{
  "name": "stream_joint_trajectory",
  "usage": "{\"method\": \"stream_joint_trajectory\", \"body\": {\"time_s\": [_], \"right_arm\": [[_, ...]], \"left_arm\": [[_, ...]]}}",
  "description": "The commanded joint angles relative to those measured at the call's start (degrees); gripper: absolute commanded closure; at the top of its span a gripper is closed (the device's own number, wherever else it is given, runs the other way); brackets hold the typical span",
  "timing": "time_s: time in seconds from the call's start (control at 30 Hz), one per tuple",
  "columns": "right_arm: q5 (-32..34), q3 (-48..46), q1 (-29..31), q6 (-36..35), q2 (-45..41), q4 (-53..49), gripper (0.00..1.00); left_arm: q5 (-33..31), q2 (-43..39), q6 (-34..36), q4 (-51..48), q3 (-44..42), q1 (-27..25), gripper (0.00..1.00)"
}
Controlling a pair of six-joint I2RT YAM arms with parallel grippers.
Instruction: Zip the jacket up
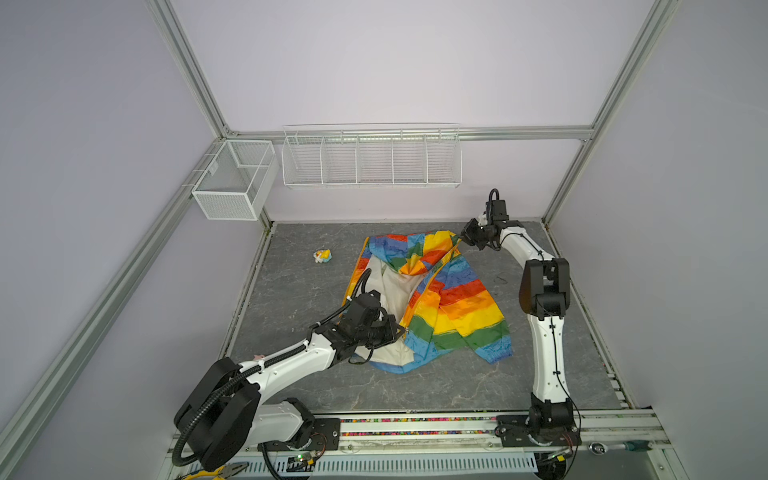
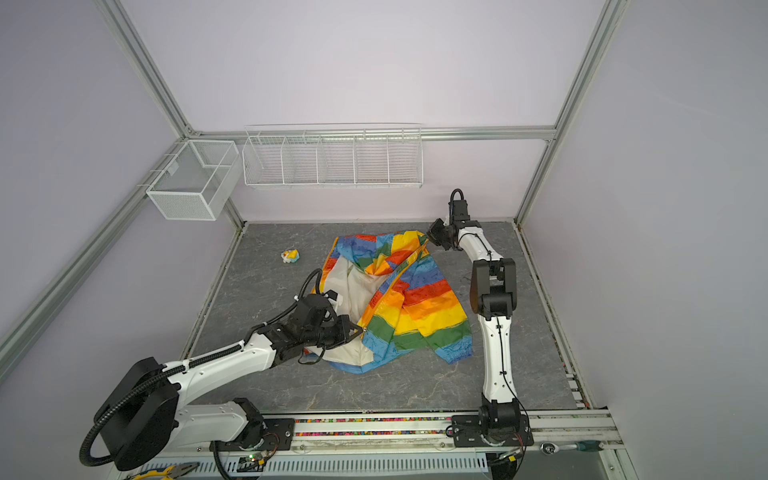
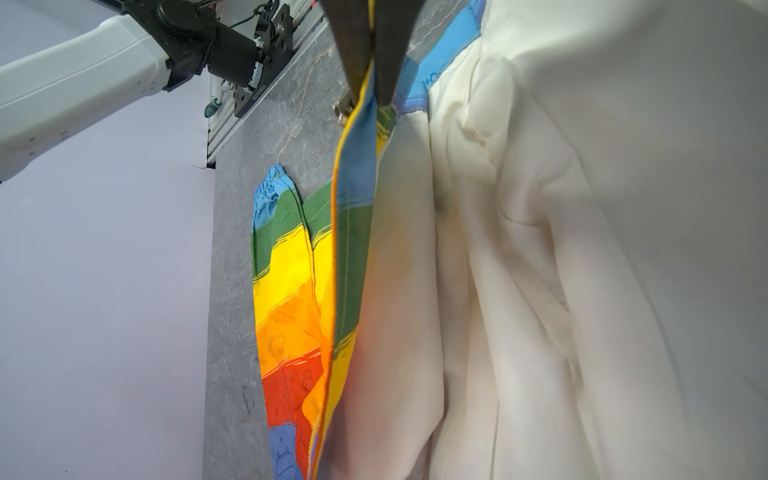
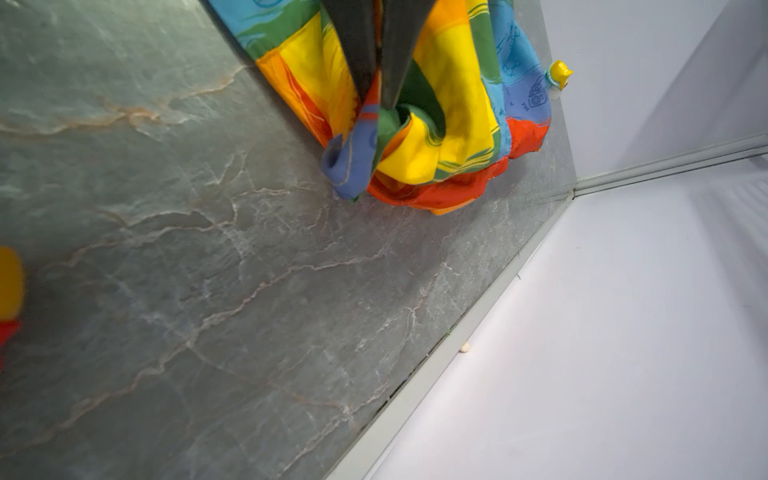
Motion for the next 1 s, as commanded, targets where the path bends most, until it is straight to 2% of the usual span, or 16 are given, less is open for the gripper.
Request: {"method": "stream_joint_trajectory", "body": {"time_s": [0.0, 0.27, 0.47, 0.57, 0.77, 0.97], "right_arm": [[-0.79, -0.01, -1.13, -2.29, -3.15, -2.19, 0.93], [-1.2, -3.01, -6.32, -8.4, -12.51, -9.69, 0.93], [0.97, -3.1, -10.16, -13.71, -16.97, -16.87, 0.93], [1.67, -3.02, -10.72, -15.43, -17.8, -18.73, 0.93], [0.46, -2.51, -9.51, -16.25, -17.14, -18.91, 0.93], [-0.92, 2.69, -6.14, -14.93, -12.62, -19.0, 0.93]], "left_arm": [[-0.24, 1.25, 4.88, -5.0, 4.44, -3.81, 1.0], [-0.84, 8.63, 12.67, -11.94, 18.34, -14.48, 1.0], [0.15, 17.0, 15.86, -14.34, 30.14, -22.04, 1.0], [0.58, 21.77, 16.09, -14.25, 34.29, -24.19, 1.0], [-1.33, 22.23, 13.39, -9.15, 32.67, -23.98, 1.0], [-2.68, 15.52, 7.52, -0.36, 21.03, -19.79, 1.0]]}}
